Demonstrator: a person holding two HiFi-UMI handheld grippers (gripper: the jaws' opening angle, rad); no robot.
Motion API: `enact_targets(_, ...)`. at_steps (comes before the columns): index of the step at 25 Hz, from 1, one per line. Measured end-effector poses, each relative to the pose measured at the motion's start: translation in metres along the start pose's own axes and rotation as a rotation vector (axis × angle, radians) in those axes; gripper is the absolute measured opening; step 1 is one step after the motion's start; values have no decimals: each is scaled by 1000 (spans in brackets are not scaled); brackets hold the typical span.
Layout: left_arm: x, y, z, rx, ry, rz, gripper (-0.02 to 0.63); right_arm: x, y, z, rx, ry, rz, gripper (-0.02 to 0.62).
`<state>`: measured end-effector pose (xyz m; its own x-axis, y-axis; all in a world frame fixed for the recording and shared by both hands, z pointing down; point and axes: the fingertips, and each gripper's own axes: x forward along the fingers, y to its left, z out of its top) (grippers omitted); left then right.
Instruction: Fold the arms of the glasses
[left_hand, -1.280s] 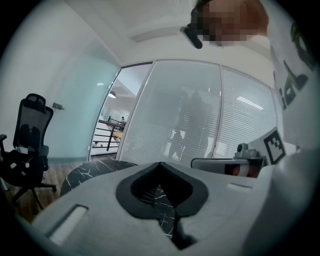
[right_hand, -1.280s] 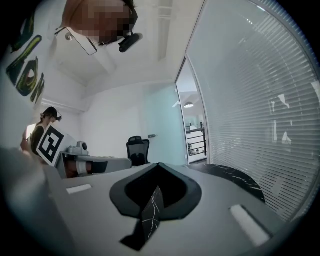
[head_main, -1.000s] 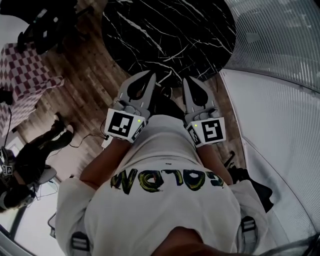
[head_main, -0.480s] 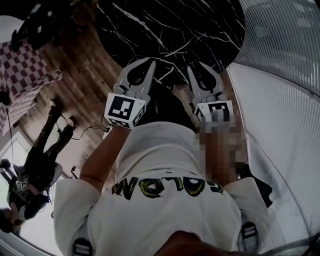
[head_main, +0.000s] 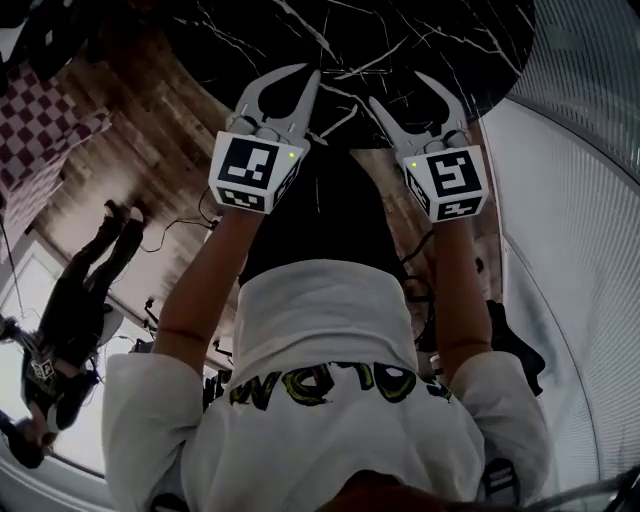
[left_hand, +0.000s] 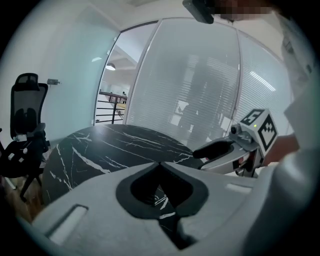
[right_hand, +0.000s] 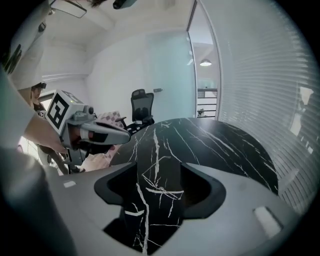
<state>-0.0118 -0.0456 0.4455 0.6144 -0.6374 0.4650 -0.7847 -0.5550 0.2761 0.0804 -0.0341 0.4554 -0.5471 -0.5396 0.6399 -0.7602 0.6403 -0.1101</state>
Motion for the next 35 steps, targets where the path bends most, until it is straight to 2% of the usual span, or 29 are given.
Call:
enact_targets(4, 29, 16, -29, 14, 38, 14, 3, 33, -16, -30, -58, 69, 11, 315)
enact_targets(12, 67, 30, -72, 13, 80, 33, 16, 80, -24, -76, -122, 163, 44, 357)
enact_targets(20, 87, 45, -85, 6, 100, 54, 26, 104, -26, -86, -164, 190, 68, 382)
enact_targets(27, 96, 49, -83, -4, 94, 43, 26, 112, -31, -86, -200, 215, 71, 397)
enact_targets(31, 98, 47, -80, -1, 93, 27, 26, 114, -33, -84, -212, 216, 70, 395)
enact_targets(35, 100, 45, -81, -1, 93, 19, 26, 116, -31, -85, -229, 217, 84, 363)
